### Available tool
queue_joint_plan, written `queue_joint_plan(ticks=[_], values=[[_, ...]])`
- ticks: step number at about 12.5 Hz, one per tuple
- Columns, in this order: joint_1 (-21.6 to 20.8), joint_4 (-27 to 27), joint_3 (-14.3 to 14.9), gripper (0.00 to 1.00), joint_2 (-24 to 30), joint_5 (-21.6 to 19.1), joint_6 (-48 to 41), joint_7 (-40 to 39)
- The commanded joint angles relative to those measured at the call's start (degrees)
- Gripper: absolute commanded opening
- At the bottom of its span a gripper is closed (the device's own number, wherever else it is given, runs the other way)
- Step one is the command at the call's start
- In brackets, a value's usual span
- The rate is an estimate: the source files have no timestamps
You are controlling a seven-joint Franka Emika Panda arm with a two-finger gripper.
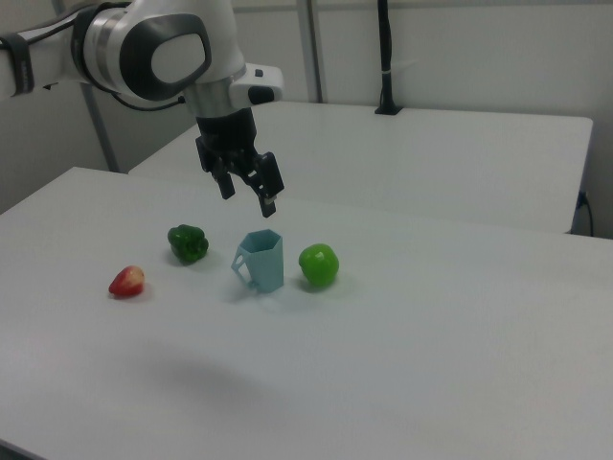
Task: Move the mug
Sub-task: 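Lower the gripper toward the rim of the light-blue mug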
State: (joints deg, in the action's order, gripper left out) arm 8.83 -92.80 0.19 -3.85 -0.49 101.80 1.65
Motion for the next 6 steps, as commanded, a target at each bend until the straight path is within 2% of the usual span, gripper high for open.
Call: queue_joint_plan(ticks=[1,6], values=[[-0.4,0.3,-0.1,1.0,0.8,-0.6,-3.3,-0.2],[-0.5,0.2,-0.3,1.0,0.6,-0.5,-3.9,-0.2]])
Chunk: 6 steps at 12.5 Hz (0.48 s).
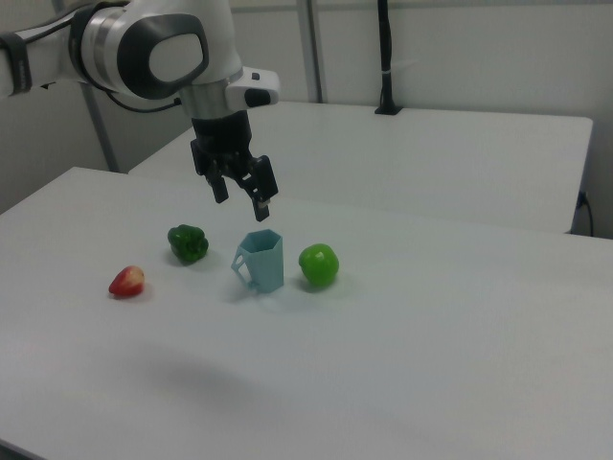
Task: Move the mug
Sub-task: 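Lower the gripper toward the rim of the light-blue mug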
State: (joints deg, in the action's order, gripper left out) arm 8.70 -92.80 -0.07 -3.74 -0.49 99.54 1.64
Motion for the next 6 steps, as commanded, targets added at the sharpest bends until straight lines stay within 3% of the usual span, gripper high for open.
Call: queue_joint_plan(ticks=[1,4,6], values=[[-0.4,0.2,0.0,1.0,0.1,-0.6,-1.5,-0.1],[-3.2,0.3,0.0,1.0,-2.2,-0.5,-1.0,0.3],[-4.9,0.3,0.0,1.0,-3.5,-0.3,0.2,5.0]])
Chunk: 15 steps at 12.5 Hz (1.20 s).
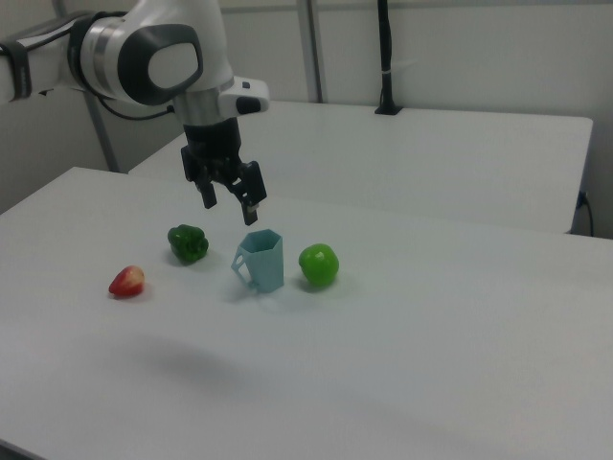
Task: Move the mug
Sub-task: 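Lower the gripper toward the rim of the light-blue mug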
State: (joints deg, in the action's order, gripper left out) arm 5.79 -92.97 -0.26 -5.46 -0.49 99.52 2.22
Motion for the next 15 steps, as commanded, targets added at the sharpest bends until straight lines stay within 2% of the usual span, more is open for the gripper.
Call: queue_joint_plan(ticks=[1,4,6,7,10,12,15], values=[[-3.4,0.3,0.2,1.0,-2.4,-0.4,1.4,8.1],[-7.0,0.3,0.2,1.0,-5.4,-0.4,4.6,13.8],[-7.6,0.3,0.3,1.0,-7.4,0.1,6.6,23.5],[-7.5,0.0,0.3,1.0,-7.8,0.2,8.9,24.7],[-8.0,-1.1,0.3,1.0,-11.1,2.9,11.6,23.2],[-9.7,-1.9,0.3,0.99,-13.3,3.4,15.1,23.3],[-9.8,-1.9,0.3,0.92,-15.2,3.9,17.6,23.3]])
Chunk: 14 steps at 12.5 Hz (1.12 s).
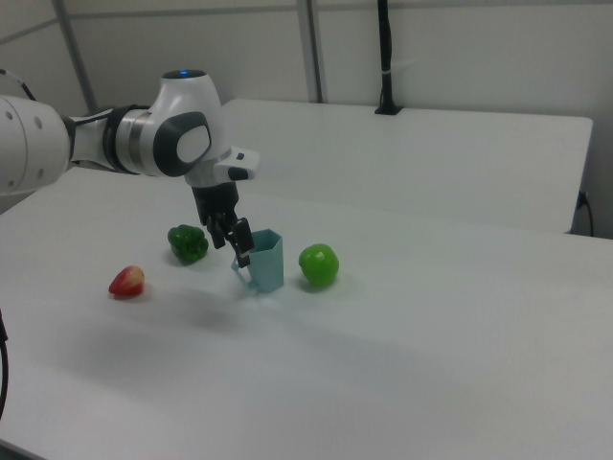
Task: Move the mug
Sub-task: 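Close the gripper on the mug rim and grip it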
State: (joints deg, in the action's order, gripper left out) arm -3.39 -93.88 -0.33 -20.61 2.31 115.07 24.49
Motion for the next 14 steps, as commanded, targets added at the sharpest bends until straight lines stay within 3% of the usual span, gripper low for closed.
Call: queue_joint_plan(ticks=[1,10,14], values=[[-0.7,-1.0,0.4,0.89,-0.7,1.2,2.3,1.0],[-1.9,-2.6,0.4,0.65,-3.6,4.8,6.5,3.3],[-1.8,-2.5,0.4,0.61,-3.7,4.8,9.1,4.6]])
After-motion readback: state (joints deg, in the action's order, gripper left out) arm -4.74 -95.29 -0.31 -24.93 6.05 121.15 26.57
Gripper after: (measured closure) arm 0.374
